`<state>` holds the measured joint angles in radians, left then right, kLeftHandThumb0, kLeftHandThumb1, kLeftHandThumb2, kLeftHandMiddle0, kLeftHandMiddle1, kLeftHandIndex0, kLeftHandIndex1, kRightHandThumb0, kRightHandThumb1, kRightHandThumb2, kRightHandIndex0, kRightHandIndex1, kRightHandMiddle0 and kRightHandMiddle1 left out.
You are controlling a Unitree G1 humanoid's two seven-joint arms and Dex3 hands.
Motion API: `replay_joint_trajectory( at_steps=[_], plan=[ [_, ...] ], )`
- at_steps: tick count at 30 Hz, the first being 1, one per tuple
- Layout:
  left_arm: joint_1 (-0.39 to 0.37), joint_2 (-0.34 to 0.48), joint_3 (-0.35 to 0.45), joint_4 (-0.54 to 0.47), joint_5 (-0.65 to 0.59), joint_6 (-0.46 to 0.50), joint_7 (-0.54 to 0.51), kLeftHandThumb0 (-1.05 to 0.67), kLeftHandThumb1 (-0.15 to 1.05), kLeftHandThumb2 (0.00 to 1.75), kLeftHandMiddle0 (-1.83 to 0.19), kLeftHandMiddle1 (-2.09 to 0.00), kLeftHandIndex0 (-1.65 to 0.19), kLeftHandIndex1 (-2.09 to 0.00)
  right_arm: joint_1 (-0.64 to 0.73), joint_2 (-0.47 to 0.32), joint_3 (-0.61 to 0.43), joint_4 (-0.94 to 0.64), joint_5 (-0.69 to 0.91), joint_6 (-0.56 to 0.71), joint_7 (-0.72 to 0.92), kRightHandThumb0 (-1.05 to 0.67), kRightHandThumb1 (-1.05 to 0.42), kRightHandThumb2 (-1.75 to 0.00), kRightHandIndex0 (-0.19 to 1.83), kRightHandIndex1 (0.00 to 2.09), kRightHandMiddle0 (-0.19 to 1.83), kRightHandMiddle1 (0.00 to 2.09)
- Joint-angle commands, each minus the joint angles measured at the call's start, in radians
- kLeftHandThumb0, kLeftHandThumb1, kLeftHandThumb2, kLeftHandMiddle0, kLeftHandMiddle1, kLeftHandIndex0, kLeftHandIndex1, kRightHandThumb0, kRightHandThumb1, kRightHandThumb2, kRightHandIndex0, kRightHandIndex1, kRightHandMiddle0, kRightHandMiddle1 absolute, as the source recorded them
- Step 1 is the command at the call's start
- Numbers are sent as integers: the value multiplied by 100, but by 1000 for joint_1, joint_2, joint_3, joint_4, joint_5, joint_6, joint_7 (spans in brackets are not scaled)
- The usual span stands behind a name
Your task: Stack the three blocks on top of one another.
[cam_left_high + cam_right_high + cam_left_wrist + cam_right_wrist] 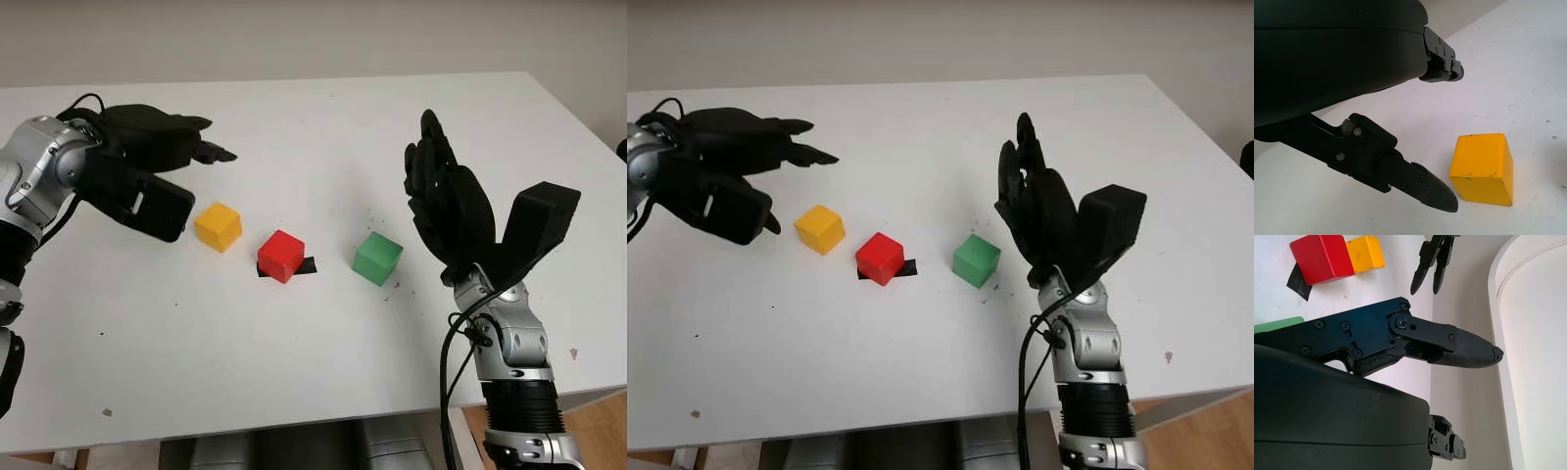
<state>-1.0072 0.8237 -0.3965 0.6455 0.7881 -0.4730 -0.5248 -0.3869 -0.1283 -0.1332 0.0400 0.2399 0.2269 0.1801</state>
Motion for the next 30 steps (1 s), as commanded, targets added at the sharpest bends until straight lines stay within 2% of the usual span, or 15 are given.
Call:
replay_joint_trajectory(
  at_steps=[1,6,21,30],
  plan=[
    [4,4,-14,-1,9,-8,13,-56,81,5,10,-5,-16,-5,-11,-7,-4,-3,2,-3,3,-74,-105,-64,-19,0,-19,0],
    [17,-10,-22,2,10,-29,45,-58,82,6,10,-5,-16,-5,-12,-6,-7,-5,8,3,4,-74,-105,-64,-19,0,-19,0],
    [20,-26,-82,98,84,-103,222,-63,83,6,1,-7,-30,-9,-10,-7,-5,-10,3,8,-4,-74,-105,-64,-19,0,-19,0],
    [20,-43,-105,157,84,-110,241,-62,82,5,1,-6,-32,-8,-4,-9,-6,-18,5,10,1,-73,-105,-65,-19,0,-19,0]
  ],
)
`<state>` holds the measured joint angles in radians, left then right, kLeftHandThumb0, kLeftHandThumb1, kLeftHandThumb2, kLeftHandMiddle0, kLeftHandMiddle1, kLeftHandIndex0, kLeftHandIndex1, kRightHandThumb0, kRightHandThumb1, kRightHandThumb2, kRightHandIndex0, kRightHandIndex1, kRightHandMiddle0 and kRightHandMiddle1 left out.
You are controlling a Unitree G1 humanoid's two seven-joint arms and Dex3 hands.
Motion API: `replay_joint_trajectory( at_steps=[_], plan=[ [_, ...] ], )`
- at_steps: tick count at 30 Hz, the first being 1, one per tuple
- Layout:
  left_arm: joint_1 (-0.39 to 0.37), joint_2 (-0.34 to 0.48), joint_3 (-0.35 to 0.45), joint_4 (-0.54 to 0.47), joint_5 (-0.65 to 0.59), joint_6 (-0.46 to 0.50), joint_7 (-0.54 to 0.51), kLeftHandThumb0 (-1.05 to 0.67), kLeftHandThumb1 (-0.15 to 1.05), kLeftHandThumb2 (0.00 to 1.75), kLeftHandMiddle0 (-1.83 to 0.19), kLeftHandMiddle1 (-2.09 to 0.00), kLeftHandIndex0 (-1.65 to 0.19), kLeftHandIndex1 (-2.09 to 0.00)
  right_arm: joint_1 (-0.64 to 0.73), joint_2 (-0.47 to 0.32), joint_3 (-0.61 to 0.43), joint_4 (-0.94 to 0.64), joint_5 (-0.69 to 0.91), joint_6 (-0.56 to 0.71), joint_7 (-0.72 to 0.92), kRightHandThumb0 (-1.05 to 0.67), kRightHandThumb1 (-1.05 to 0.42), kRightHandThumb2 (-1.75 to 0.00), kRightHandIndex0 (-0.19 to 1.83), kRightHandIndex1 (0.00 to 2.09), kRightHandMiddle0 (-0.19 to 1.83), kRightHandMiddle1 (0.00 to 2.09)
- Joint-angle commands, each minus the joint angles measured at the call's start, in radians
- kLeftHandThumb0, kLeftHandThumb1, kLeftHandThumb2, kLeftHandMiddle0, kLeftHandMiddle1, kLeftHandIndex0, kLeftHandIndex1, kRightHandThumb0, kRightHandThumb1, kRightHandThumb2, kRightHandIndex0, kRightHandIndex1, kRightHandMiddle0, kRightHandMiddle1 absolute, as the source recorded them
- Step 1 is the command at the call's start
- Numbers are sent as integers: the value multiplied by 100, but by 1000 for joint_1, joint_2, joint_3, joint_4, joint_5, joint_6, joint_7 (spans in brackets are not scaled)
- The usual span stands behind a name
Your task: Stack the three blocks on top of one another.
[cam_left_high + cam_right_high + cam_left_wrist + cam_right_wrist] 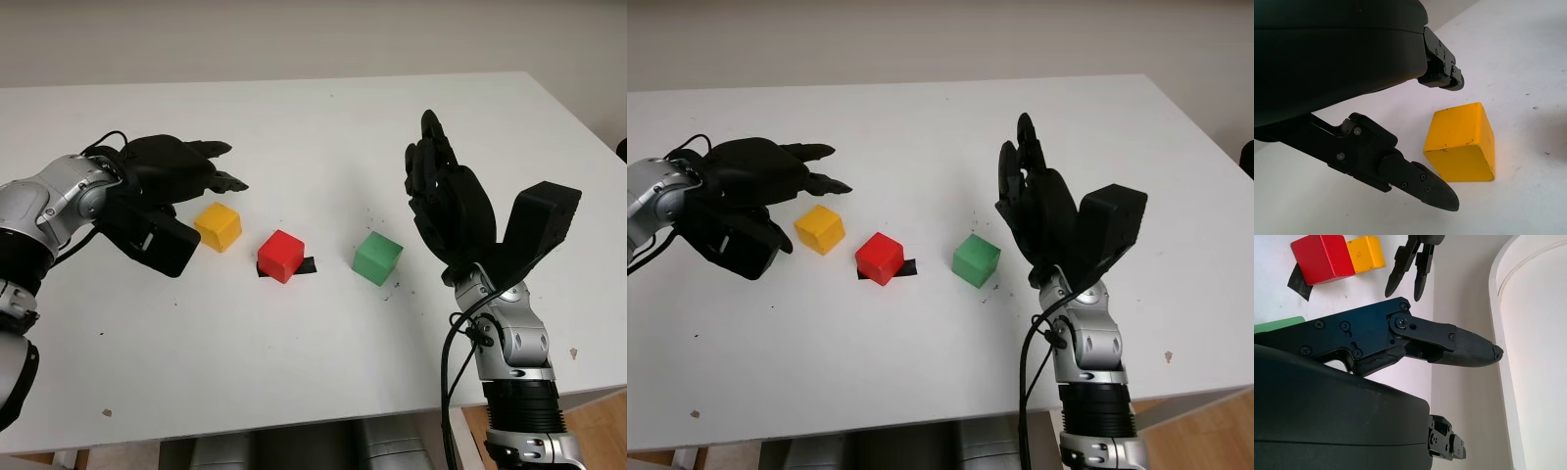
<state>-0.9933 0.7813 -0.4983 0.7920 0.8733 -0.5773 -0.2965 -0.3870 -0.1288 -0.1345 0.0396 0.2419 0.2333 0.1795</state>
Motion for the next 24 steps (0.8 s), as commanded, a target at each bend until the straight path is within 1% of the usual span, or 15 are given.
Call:
replay_joint_trajectory(
  at_steps=[1,4,8,15,19,24],
  plan=[
    [9,-1,-6,13,2,-8,21,-63,82,5,1,-6,-32,-7,-3,-8,-4,-17,3,4,1,-73,-105,-65,-19,0,-19,0],
    [12,-2,-15,18,11,-5,35,-65,83,5,0,-6,-32,-7,-3,-8,-5,-14,4,1,4,-73,-105,-65,-19,0,-19,0],
    [22,-9,-22,24,20,13,57,-62,86,6,-2,-6,-34,-7,-3,-7,-7,-13,6,0,6,-73,-105,-65,-19,0,-19,0],
    [28,-23,-37,50,29,22,98,-63,90,7,-6,-7,-46,-12,-1,-7,-7,-13,5,-2,5,-74,-105,-65,-19,0,-19,0],
    [28,-27,-40,67,31,15,121,-59,93,7,-9,-7,-53,-16,1,-9,-7,-12,4,-5,8,-73,-105,-66,-19,0,-19,0],
    [26,-30,-49,89,34,9,145,-55,94,6,-13,-7,-61,-22,1,-7,-8,-14,7,1,7,-74,-105,-65,-19,0,-19,0]
  ],
)
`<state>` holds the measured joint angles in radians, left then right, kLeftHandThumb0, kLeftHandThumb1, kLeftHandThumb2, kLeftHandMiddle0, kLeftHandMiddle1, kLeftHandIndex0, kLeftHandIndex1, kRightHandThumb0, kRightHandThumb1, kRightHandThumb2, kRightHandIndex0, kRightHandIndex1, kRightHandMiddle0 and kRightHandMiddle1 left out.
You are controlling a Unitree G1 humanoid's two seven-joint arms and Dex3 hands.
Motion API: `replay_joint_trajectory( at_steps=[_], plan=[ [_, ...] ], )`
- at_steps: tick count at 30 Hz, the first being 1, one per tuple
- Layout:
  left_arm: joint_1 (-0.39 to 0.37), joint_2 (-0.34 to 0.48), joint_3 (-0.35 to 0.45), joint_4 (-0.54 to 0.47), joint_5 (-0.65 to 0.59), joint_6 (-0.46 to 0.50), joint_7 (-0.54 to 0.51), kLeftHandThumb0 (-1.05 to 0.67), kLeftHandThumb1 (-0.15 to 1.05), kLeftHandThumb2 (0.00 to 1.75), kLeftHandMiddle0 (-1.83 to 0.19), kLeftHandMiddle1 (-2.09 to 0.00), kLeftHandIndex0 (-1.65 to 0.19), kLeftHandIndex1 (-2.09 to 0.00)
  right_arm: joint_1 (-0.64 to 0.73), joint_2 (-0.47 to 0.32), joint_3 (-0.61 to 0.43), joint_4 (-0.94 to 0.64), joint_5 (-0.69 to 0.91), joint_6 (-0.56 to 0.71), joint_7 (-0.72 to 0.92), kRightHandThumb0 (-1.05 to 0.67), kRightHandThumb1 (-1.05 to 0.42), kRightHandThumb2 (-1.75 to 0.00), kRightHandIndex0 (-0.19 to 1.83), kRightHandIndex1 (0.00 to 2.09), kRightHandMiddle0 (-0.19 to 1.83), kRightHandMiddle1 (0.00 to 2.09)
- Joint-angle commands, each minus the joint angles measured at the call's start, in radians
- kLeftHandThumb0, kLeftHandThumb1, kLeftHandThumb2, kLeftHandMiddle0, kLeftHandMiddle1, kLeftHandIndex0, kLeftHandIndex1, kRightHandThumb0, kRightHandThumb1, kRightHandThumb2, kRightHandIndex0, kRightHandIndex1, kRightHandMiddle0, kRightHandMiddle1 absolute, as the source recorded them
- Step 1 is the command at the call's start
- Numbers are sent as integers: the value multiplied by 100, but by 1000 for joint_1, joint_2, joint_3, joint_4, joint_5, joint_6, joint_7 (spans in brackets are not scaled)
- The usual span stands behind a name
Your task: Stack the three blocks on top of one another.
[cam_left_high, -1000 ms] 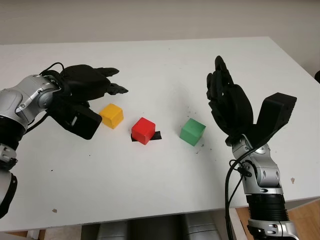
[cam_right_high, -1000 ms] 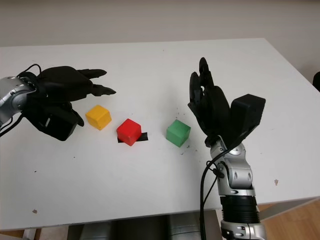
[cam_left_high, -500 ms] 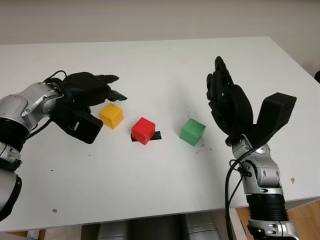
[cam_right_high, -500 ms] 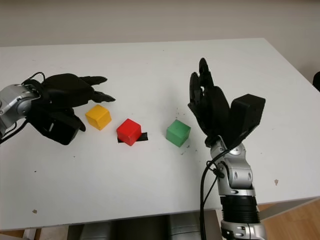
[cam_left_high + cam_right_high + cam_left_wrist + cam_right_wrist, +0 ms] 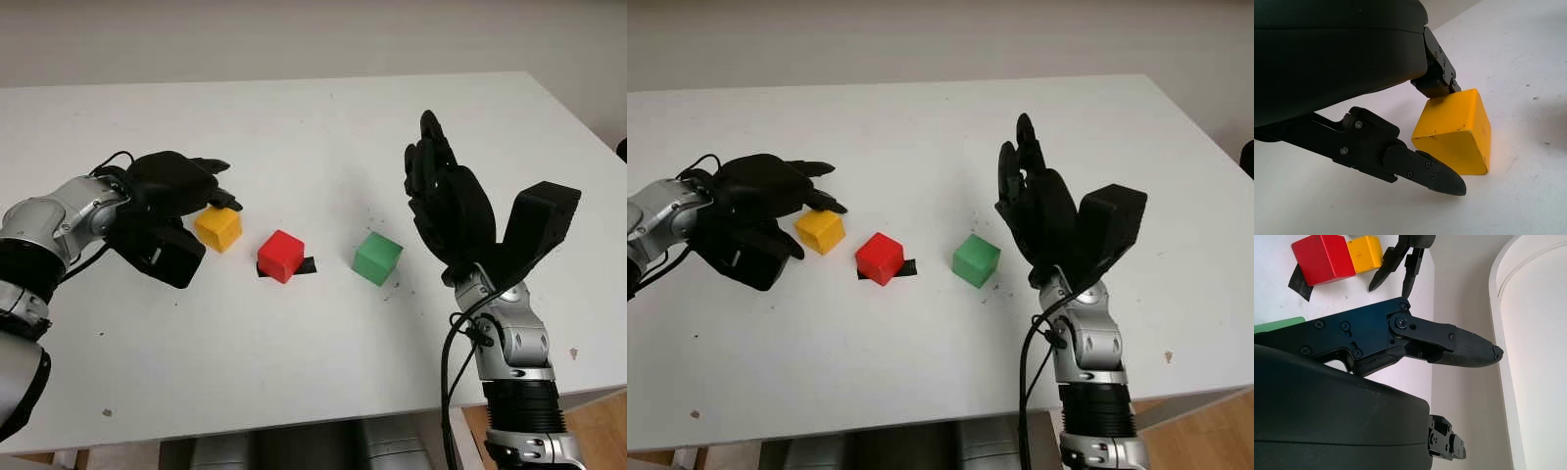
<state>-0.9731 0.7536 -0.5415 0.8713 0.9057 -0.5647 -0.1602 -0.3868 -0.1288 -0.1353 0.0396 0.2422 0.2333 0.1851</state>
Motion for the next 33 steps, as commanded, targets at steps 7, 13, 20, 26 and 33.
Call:
replay_joint_trajectory(
  at_steps=[7,13,20,26,33],
  plan=[
    [13,-3,-12,13,6,-11,41,-50,96,5,-20,-6,-48,-70,-2,-4,-7,-13,5,1,-2,-73,-105,-65,-19,0,-19,0],
    [16,-2,-21,29,28,-31,132,-40,95,5,-33,-7,-44,-124,-3,-7,-7,-7,5,-5,4,-74,-105,-65,-19,0,-19,0],
    [10,-10,53,12,-115,-22,11,-36,97,6,-35,-6,-37,-133,0,-3,-7,-10,8,-2,1,-74,-105,-64,-19,0,-19,0],
    [-29,0,132,-73,-302,62,-310,-42,100,6,-30,-4,-32,-134,0,-1,-4,-11,7,-1,0,-74,-105,-64,-19,0,-19,0],
    [-137,27,143,-157,-334,149,-606,-47,101,5,-28,-6,-26,-152,0,5,2,-8,5,-4,-2,-72,-105,-66,-19,0,-19,0]
  ],
)
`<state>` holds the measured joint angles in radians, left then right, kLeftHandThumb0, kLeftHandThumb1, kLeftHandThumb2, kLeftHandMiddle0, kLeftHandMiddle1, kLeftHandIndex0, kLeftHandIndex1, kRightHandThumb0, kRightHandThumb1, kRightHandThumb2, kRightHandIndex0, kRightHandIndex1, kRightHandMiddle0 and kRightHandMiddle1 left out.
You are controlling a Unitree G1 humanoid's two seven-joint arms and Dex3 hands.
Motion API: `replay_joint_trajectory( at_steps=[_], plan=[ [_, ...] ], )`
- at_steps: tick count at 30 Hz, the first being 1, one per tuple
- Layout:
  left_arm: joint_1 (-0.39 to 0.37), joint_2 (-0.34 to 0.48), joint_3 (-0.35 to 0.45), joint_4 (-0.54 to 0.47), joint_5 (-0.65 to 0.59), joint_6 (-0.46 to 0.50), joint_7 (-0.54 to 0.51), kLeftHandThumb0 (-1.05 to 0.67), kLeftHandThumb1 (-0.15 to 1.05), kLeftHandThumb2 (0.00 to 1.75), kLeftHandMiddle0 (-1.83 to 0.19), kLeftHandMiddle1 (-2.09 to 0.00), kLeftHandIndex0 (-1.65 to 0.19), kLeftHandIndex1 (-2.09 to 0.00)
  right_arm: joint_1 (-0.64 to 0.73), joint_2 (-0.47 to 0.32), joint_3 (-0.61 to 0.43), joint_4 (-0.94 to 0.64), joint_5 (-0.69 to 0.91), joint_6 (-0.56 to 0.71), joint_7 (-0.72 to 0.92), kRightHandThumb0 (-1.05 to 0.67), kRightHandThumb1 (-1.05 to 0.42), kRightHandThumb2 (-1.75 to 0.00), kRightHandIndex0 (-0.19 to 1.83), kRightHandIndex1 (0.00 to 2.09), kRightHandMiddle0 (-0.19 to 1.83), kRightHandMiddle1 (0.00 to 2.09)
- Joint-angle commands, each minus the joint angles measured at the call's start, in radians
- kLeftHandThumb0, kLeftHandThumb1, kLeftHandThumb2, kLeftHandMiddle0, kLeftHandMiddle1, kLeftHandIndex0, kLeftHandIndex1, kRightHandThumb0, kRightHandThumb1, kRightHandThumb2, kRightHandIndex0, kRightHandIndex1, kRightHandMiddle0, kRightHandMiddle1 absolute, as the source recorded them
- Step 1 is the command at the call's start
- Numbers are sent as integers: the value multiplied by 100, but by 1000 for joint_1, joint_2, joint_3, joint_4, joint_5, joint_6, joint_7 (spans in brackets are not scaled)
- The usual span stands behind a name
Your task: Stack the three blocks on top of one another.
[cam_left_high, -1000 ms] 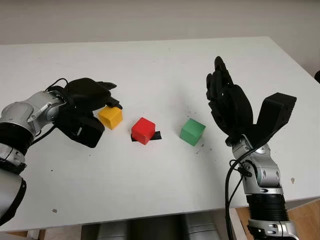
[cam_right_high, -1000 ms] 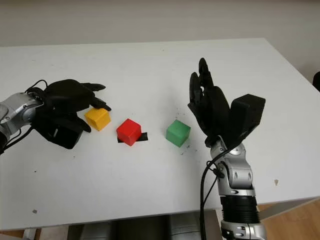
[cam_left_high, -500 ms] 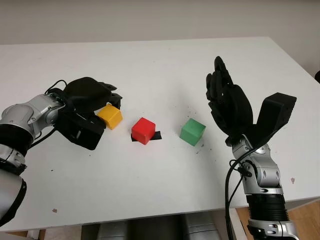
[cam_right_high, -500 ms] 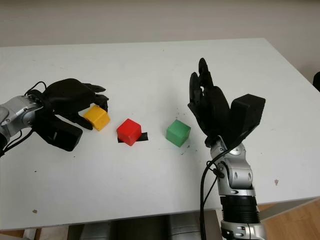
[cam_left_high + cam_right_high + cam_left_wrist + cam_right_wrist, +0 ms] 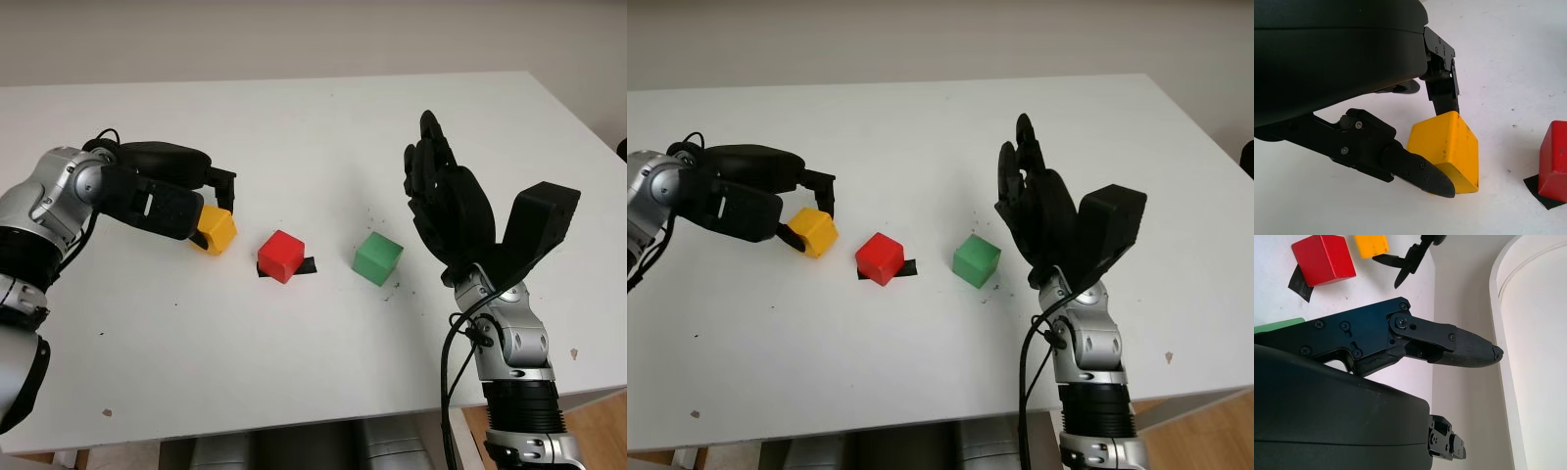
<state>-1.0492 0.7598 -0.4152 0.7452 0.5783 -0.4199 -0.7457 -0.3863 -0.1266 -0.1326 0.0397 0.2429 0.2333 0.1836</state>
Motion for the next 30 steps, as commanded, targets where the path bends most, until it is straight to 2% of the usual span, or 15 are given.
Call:
replay_joint_trajectory(
  at_steps=[1,7,12,22,28,30],
  plan=[
    [-76,22,16,-39,-7,5,-45,-47,100,5,-29,-6,-27,-151,-1,4,1,-9,3,-3,-2,-72,-105,-67,-19,0,-19,0],
    [-136,-2,32,-61,-50,29,-143,-46,97,5,-30,-6,-32,-152,-1,8,5,-10,1,-4,-5,-71,-105,-68,-19,0,-19,0],
    [-123,-34,86,-50,-154,27,-143,-47,94,5,-37,-8,-42,-151,1,13,8,-13,-2,-4,-13,-70,-105,-69,-19,0,-19,0],
    [-4,-75,184,-114,-278,43,-18,-42,96,6,-30,-4,-34,-155,3,16,3,-7,0,-13,-16,-71,-105,-67,-19,0,-19,0],
    [86,-85,186,-228,-266,50,39,-44,99,6,-27,-4,-27,-161,0,12,2,-7,-2,-10,-15,-71,-105,-66,-19,0,-19,0],
    [111,-87,172,-272,-242,76,41,-44,101,6,-25,-4,-21,-169,0,11,2,-7,-3,-14,-13,-70,-105,-67,-19,0,-19,0]
  ],
)
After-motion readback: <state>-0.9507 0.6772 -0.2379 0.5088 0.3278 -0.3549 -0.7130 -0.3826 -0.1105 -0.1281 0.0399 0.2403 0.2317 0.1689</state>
